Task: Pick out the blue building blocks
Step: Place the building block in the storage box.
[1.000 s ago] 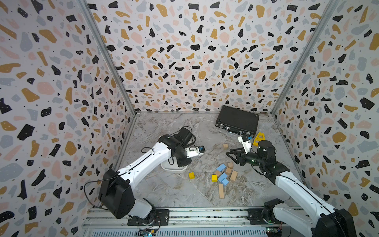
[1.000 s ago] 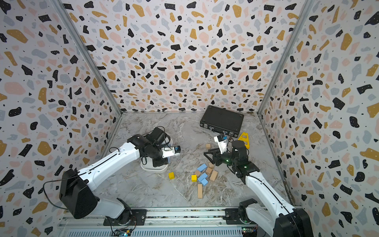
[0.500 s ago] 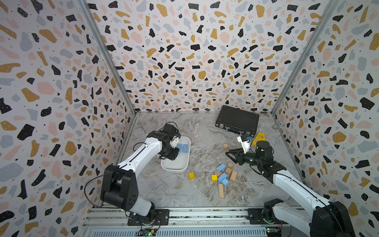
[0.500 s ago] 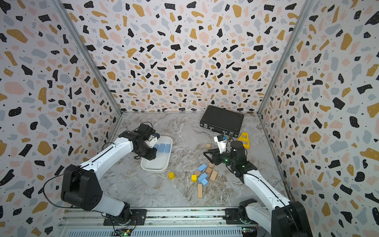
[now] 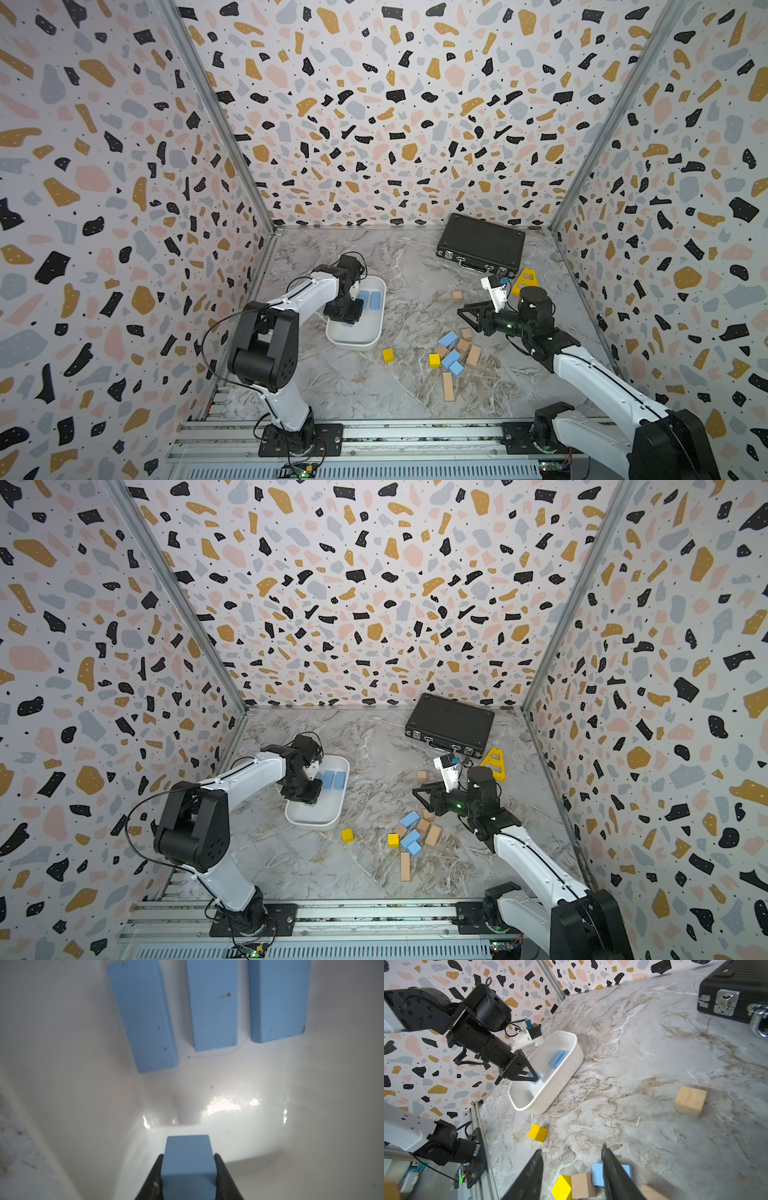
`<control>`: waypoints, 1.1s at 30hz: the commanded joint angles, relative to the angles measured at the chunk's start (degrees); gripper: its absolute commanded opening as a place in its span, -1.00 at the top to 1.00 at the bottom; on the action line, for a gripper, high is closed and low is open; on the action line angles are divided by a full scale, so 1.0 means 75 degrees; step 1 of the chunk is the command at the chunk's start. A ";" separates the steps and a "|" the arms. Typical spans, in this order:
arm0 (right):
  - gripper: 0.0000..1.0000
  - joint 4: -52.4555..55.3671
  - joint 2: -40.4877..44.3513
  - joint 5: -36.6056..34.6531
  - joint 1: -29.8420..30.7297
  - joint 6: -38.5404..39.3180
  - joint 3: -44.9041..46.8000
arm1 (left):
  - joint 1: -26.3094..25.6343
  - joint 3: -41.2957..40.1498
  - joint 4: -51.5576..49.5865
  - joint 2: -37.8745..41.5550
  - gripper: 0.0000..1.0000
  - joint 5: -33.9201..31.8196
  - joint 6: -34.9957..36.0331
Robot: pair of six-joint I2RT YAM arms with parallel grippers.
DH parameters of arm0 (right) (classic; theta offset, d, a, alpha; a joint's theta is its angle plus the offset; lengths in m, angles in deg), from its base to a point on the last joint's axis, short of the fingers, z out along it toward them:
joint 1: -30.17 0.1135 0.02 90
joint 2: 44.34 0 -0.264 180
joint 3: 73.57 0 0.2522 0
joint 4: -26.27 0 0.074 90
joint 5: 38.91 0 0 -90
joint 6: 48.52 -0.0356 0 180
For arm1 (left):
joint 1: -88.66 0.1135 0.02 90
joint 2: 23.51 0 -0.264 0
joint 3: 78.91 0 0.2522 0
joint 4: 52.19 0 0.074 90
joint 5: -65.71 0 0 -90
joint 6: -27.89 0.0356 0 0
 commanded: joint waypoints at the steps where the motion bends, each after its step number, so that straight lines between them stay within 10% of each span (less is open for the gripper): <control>1: 0.03 0.0069 0.0229 -0.0040 0.0035 0.0093 0.0059 | 0.0036 0.0078 0.0217 -0.0196 0.74 -0.0203 -0.0225; 33: 0.02 0.0178 0.0352 -0.0073 0.0035 0.0033 0.0043 | 0.0037 0.0034 0.0444 0.0126 0.12 -0.0337 -0.0102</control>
